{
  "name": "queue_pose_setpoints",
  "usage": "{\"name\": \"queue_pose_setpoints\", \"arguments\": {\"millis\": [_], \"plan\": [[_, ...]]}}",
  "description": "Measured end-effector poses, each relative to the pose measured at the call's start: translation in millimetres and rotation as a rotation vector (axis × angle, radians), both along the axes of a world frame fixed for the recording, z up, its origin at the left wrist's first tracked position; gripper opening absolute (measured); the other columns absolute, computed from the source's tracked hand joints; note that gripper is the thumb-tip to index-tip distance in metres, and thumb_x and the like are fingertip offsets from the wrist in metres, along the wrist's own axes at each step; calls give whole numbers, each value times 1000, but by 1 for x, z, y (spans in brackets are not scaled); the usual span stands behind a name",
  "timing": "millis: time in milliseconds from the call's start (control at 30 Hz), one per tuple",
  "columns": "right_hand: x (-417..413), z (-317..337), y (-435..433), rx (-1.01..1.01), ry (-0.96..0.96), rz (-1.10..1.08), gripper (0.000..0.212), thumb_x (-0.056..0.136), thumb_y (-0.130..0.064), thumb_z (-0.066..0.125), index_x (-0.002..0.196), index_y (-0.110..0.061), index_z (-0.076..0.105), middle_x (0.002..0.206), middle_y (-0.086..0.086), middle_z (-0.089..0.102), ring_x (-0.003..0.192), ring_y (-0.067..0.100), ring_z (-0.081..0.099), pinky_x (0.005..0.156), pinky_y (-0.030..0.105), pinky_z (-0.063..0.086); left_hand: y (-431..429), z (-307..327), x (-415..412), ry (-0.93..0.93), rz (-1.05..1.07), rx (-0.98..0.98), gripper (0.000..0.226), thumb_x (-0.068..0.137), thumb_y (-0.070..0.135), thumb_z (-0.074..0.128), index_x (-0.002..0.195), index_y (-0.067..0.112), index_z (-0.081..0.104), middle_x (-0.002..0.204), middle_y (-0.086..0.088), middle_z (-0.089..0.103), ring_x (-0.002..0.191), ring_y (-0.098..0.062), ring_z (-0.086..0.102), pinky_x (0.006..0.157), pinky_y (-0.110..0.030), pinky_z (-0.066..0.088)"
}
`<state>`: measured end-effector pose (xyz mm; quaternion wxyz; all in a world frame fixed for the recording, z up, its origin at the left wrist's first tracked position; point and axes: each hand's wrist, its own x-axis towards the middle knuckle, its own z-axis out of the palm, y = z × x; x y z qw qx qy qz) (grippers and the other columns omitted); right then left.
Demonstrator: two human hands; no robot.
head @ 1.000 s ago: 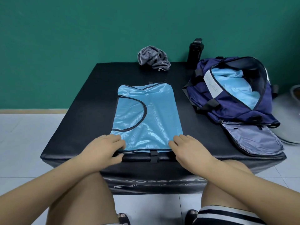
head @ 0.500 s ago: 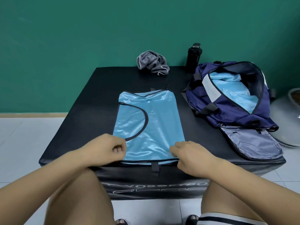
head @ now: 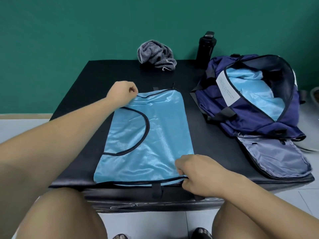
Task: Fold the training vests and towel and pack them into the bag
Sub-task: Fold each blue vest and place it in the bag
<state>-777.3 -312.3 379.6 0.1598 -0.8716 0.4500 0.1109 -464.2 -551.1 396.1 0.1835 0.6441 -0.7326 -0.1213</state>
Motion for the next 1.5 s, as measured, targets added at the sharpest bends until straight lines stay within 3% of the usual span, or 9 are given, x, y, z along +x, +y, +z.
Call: {"name": "queue_pose_setpoints", "arguments": {"millis": [200,433,800,967,1100,1300,1500], "plan": [[-1,-2,-4,20,-37,3,15,83,-21,57,97,-22,52,96,-5,53,85,25,55,73,42,52,-38,-5,-17,-145,-183,90,4,91,30,81,90,29,77,91,13,68,88,-11,65,78,-31,50],[-4,-7,-4,7,-58,17,13,84,-24,56,96,-21,51,95,-5,52,87,25,55,76,43,54,-48,-8,-16,-112,-204,192,7,91,24,70,89,26,76,93,10,75,91,-15,67,84,-34,58],[-3,-6,-5,15,-63,18,15,86,-27,58,99,-21,52,97,-5,52,88,26,55,78,43,54,-61,-3,-27,-328,-226,145,11,83,15,66,75,20,69,81,4,70,79,-19,63,68,-38,57],[-4,-8,-5,-6,-83,25,15,85,-26,57,98,-21,52,96,-4,53,87,26,55,77,45,54,-66,-8,-30,-352,-149,-1,9,85,18,70,78,21,64,90,3,60,82,-22,60,69,-42,56],[-4,-9,-5,-12,-92,30,14,85,-26,57,97,-21,52,96,-4,53,87,26,55,77,45,54,-66,-25,-33,-273,-65,1,8,90,18,64,84,23,62,89,-1,68,81,-23,62,72,-44,59],[-3,-9,-1,-39,-97,21,13,87,-25,56,97,-20,50,95,-3,52,87,25,52,78,43,52,-34,-16,-25,66,84,-50,8,99,17,54,103,21,60,91,-1,69,82,-26,68,75,-46,61],[1,-5,6,-107,-73,21,14,88,-20,55,102,-18,51,98,0,52,82,23,43,58,24,25,63,-1,-18,74,-57,-61,9,94,19,63,89,26,65,85,10,69,73,-8,64,71,-35,56]]}}
